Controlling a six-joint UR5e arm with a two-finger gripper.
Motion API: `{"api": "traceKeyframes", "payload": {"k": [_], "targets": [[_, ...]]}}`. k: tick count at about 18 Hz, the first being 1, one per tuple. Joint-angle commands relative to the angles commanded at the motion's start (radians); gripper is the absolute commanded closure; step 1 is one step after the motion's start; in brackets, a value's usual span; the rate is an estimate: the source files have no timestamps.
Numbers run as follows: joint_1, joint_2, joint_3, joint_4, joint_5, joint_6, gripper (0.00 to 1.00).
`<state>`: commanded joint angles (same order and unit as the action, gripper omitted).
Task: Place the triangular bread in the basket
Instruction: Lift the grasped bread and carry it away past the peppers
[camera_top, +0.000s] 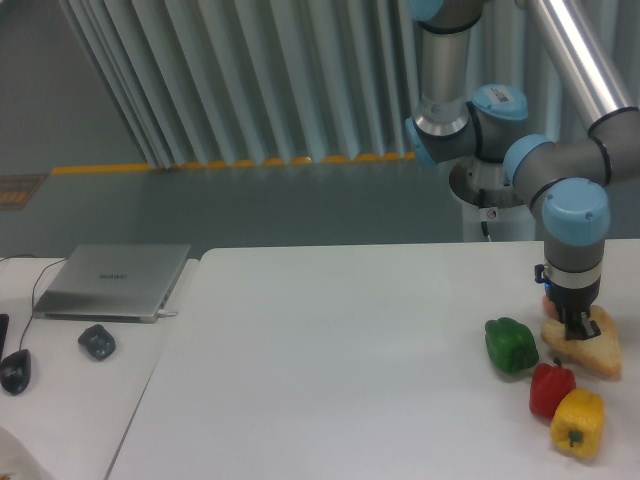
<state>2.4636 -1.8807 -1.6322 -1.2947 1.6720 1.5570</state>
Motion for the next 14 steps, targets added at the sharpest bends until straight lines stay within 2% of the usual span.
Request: {"api": "traceKeyframes", "payload": {"k": [5,9,14], "targets": [[0.003,0.006,0.049,-0.026,-0.002,0.002,0.98],[0.008,0.011,0.115,-0.029,-0.006,0.029,0.97],[0.011,0.005,0.13,-0.032,-0.011,0.031,0.98]]}}
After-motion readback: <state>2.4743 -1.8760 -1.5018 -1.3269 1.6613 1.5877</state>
